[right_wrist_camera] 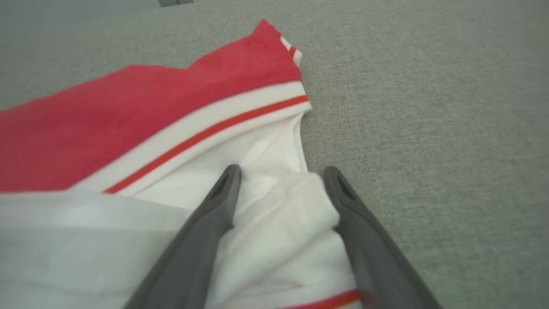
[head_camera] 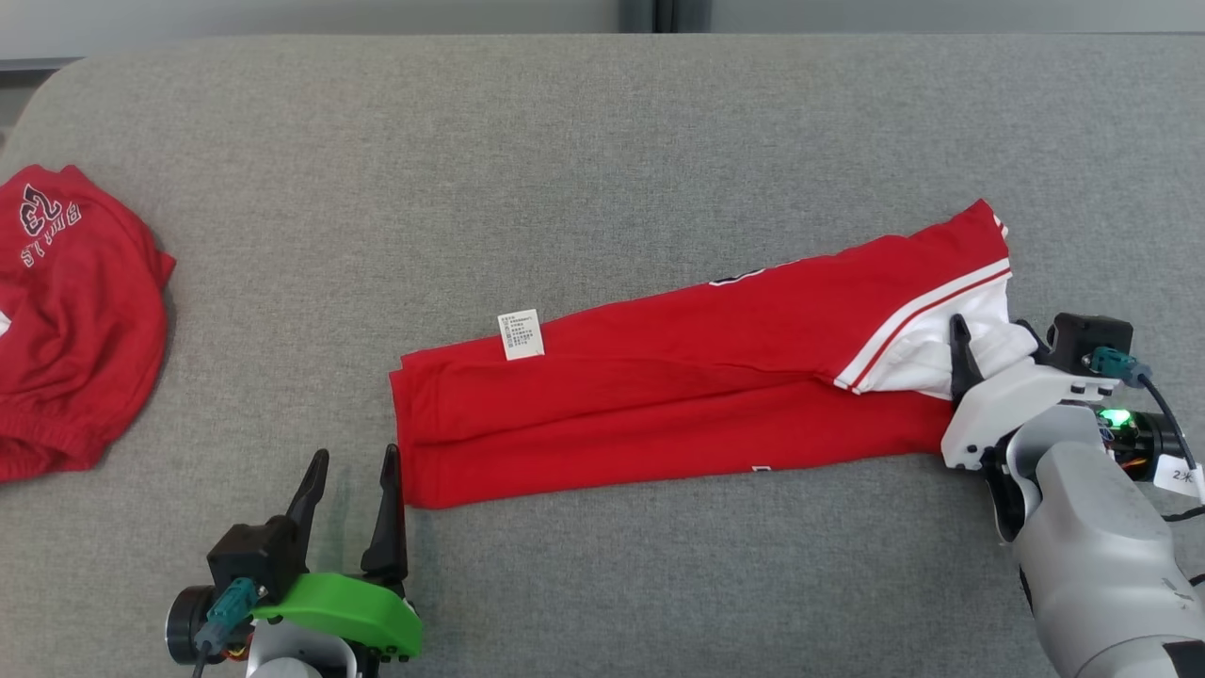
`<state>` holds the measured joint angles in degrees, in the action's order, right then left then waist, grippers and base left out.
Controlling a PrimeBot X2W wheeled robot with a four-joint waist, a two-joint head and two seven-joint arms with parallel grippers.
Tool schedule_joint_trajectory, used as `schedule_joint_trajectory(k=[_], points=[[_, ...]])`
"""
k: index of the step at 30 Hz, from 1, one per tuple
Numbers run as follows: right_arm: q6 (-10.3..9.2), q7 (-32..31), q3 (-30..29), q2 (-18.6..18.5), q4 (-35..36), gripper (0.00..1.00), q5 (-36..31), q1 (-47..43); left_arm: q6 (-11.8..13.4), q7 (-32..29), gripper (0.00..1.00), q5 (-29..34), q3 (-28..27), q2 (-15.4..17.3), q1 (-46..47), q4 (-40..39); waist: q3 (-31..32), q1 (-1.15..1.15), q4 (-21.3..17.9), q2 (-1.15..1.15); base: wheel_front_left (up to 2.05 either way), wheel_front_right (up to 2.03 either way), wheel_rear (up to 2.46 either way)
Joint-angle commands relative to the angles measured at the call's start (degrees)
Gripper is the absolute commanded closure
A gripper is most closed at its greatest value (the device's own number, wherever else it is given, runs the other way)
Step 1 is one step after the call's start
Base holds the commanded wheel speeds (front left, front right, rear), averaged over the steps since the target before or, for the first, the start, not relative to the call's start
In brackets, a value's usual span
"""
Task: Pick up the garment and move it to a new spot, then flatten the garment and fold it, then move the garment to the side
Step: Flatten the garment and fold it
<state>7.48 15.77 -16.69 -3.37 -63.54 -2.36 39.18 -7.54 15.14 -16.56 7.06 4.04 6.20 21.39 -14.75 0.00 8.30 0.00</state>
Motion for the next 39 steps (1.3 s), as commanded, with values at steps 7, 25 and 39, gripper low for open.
schedule_joint_trajectory(k=[7, 25, 39], points=[[-0.04, -1.0, 2.7, 0.4, 3.3, 1.00, 7.3, -5.5, 0.1, 0.0, 0.00, 0.6, -1.4, 0.2, -0.5, -0.2, 1.8, 0.00, -2.8, 0.00, 0.00, 0.00, 0.00], [-0.03, -0.6, 1.3, 0.4, 26.7, 1.00, 9.7, -14.8, 0.1, 0.0, 0.00, 2.0, -1.4, -0.8, -3.5, 0.3, 6.3, 0.00, -9.8, 0.00, 0.00, 0.00, 0.00], [-0.03, -0.6, 40.7, 0.3, 37.7, 1.00, 30.9, -12.0, 0.1, 0.0, 0.00, 1.2, 0.1, -1.0, -3.8, 1.7, 8.0, 0.00, -3.1, 0.00, 0.00, 0.00, 0.00]])
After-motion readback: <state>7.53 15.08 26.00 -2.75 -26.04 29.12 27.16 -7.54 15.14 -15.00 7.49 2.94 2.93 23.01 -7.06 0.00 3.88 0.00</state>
